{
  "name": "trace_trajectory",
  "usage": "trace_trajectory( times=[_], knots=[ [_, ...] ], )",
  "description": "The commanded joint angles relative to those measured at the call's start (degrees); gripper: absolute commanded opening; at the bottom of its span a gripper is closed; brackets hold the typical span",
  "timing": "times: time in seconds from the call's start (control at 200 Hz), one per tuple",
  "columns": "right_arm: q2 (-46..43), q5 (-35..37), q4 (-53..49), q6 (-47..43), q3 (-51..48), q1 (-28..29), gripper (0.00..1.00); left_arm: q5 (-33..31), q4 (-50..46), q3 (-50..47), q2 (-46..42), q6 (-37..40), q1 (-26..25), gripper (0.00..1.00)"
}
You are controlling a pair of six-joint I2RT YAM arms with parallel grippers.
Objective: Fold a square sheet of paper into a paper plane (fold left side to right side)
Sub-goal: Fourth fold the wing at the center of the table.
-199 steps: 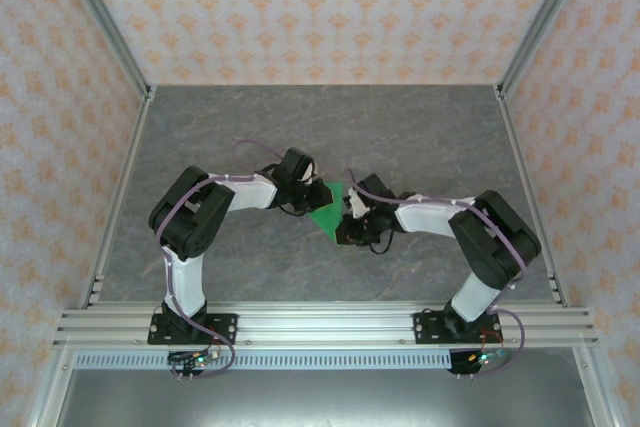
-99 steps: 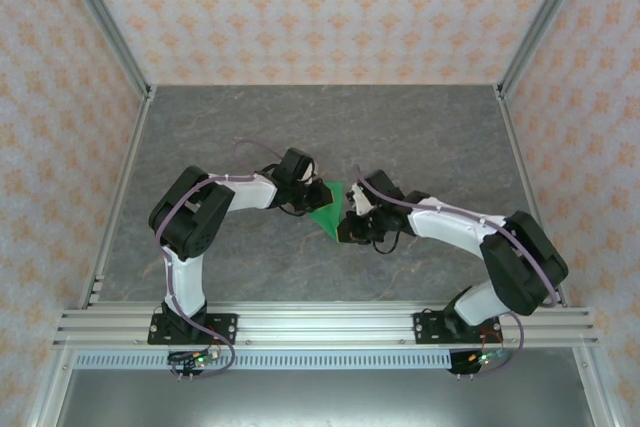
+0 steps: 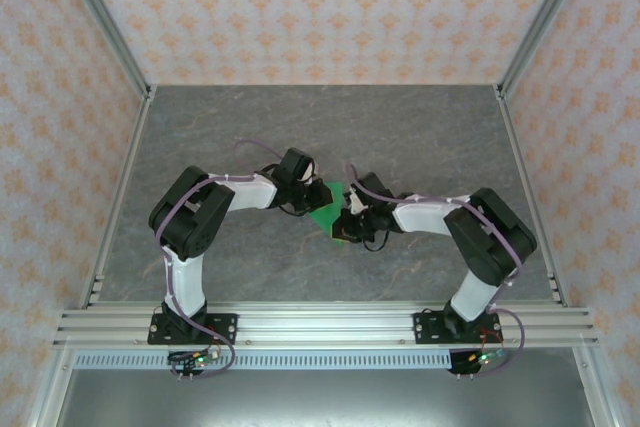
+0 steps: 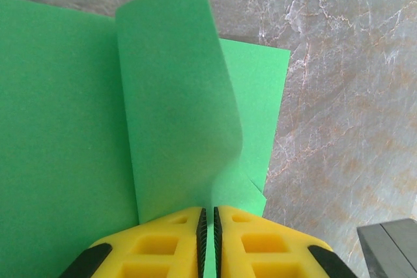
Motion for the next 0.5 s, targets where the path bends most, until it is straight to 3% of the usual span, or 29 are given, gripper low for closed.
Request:
trace_trajectory(
  times=[0.0,0.275,0.495],
  knots=[
    [-0.31,0.31,2.58,2.16,-3.74,-0.99,0.10,-3.33,-3.93,-1.30,1.83,0.41,-0.11,0.16],
    [0.04,-1.54,-0.88,-0.28,-6.67,-1.16,0.09,-3.02,-4.49,-0.43,1.21,0.78,-0.06,0.16],
    [-2.44,-5.33,2.03,1.00,-7.88,-0.56,0.10,-3.37,-5.36,0.12,1.04,1.02,-0.09,0.16]
  ],
)
